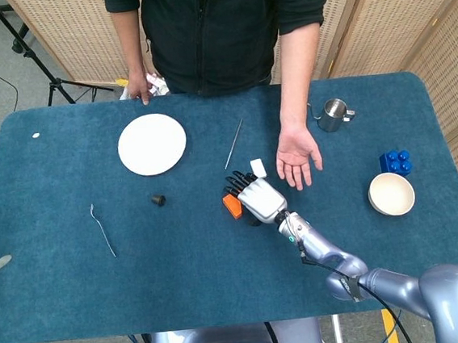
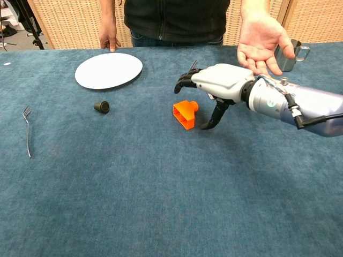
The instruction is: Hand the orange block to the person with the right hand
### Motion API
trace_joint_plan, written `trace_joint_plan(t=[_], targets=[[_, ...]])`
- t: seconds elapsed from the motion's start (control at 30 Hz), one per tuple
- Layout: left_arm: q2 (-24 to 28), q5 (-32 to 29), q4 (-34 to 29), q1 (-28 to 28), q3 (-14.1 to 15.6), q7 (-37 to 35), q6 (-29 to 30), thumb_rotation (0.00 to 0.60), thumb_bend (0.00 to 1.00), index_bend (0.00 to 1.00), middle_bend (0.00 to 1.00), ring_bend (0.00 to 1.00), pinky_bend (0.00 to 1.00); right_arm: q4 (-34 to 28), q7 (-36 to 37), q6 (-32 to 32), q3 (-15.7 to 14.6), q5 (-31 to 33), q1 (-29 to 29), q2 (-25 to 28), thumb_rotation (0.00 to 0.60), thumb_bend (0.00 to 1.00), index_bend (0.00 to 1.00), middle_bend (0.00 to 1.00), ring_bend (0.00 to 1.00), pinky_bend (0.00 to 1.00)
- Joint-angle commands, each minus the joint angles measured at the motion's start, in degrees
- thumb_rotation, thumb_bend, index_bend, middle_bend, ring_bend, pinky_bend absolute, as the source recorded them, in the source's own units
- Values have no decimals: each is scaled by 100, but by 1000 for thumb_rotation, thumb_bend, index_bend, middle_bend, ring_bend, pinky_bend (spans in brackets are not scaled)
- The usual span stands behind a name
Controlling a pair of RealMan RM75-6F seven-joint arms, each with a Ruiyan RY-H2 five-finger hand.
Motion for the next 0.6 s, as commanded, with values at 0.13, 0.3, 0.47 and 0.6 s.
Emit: trace_joint_plan(t=[0.13,0.3,0.47,0.6], targets=[[9,-39,30,-34,-8,-52,-68,600,0,0,0,0,0,326,-93,-75,-1,179,153,-223,600,218,164,146,127,247],[11,-44,45,-51,-4,-75,-97,600,0,0,0,0,0,552,-76,-89,-32,252,232,-339,600,254,249,237,196,258],[8,-62,58,-81,-8,-82,-147,600,0,0,0,0,0,565,125,-29,-99,228,265,-384,600,379,402,395,278,258],[9,-84,58,-92,-8,-73,-172,600,0,0,0,0,0,531,224,66,-159,187,261,-384,600,438,443,430,287,258]])
